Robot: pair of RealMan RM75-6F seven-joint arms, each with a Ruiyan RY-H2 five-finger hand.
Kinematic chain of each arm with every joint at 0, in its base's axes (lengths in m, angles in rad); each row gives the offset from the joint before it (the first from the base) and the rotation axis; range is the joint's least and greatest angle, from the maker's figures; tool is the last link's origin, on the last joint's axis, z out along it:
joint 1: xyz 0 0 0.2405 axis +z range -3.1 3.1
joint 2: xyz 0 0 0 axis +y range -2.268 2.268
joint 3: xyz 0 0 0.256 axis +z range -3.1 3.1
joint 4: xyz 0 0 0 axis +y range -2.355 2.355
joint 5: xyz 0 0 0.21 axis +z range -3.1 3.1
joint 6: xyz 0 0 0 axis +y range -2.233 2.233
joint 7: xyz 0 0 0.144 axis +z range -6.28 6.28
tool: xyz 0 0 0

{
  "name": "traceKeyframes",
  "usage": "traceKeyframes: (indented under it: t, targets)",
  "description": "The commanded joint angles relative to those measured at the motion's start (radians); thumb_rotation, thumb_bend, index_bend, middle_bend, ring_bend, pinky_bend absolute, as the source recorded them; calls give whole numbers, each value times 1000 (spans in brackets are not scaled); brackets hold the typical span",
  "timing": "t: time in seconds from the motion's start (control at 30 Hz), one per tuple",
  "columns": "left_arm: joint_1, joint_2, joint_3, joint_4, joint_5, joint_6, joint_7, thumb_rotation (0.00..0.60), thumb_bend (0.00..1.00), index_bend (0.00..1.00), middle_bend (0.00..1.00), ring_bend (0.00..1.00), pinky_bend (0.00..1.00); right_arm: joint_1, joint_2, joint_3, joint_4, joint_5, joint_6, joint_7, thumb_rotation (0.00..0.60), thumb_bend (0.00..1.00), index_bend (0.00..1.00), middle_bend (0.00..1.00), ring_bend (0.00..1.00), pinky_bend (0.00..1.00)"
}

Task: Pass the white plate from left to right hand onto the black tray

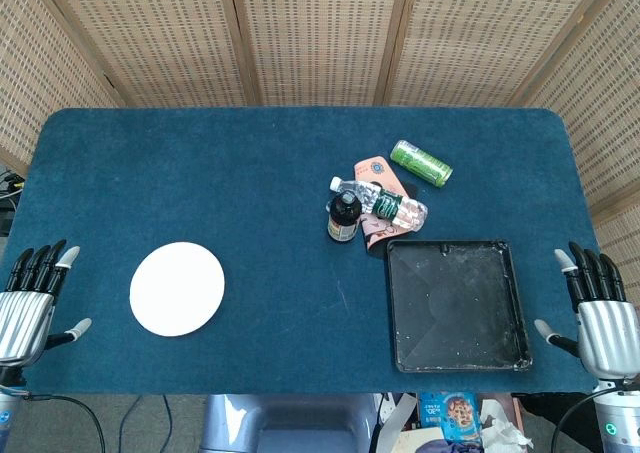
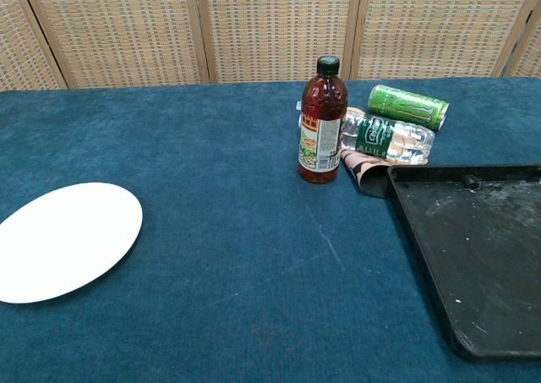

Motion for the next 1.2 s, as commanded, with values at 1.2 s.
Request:
traceKeyframes:
  t: [1.2]
  targets:
    - [-148, -296, 155, 573, 209, -244, -321, 600, 250, 0, 0, 0, 0, 8, -1, 8, -4, 47, -41, -7, 600, 0, 0, 0, 0, 0]
